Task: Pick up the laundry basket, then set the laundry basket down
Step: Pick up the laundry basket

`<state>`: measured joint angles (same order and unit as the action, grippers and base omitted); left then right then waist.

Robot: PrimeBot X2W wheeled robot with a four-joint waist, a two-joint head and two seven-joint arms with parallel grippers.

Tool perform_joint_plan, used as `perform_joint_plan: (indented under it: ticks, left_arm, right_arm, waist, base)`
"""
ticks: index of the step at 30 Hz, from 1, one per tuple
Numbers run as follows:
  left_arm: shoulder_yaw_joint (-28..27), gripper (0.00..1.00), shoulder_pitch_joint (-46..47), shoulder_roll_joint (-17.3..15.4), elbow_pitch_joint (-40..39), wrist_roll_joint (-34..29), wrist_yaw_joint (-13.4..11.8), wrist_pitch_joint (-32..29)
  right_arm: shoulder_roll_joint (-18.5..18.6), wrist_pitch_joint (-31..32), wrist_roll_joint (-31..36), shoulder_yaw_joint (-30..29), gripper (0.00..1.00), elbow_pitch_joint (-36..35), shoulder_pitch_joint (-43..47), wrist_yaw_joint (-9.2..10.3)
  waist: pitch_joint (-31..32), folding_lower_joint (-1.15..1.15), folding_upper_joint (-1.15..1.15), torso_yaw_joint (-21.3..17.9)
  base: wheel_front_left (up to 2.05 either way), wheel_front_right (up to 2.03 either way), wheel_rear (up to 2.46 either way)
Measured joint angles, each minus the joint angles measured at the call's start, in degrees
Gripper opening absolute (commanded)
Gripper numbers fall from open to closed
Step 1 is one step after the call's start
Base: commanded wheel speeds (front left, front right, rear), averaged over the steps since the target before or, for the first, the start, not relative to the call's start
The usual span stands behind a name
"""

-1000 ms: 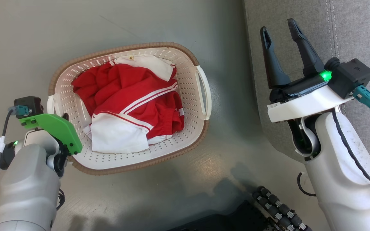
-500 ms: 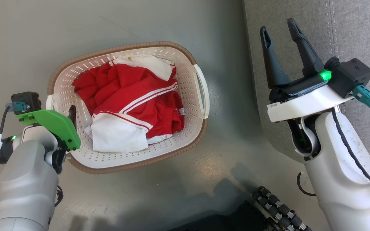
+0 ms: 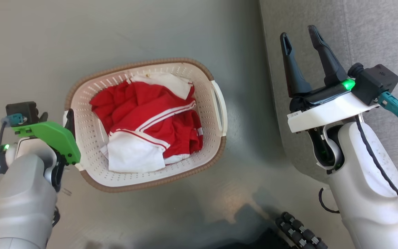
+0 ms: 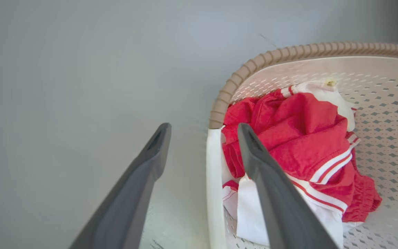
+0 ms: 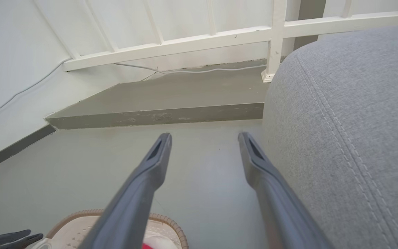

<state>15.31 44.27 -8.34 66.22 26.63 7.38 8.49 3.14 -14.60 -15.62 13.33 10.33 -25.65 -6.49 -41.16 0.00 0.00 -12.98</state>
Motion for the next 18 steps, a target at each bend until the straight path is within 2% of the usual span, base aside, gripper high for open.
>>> perform_joint_plan:
  ticks: [5,18]
  left_arm:
    - [1.62,1.00,-1.05,-0.68,-0.85,-2.67,0.01,4.93]
    - [3.01,1.00,-4.42,0.42,-7.94,-3.67,0.01,6.02]
  right_arm:
    - [0.01,0.00,-0.91,-0.37,1.00,1.46,0.12,0.00]
    - [0.01,0.00,-0.88,-2.59,1.00,4.03,1.96,-0.01]
  waist:
    - [3.03,0.00,0.00,0.47]
    - [12.64,0.00,0.00,2.83]
  base:
    - [0.00,0.00,0.00]
    - [0.00,0.00,0.00]
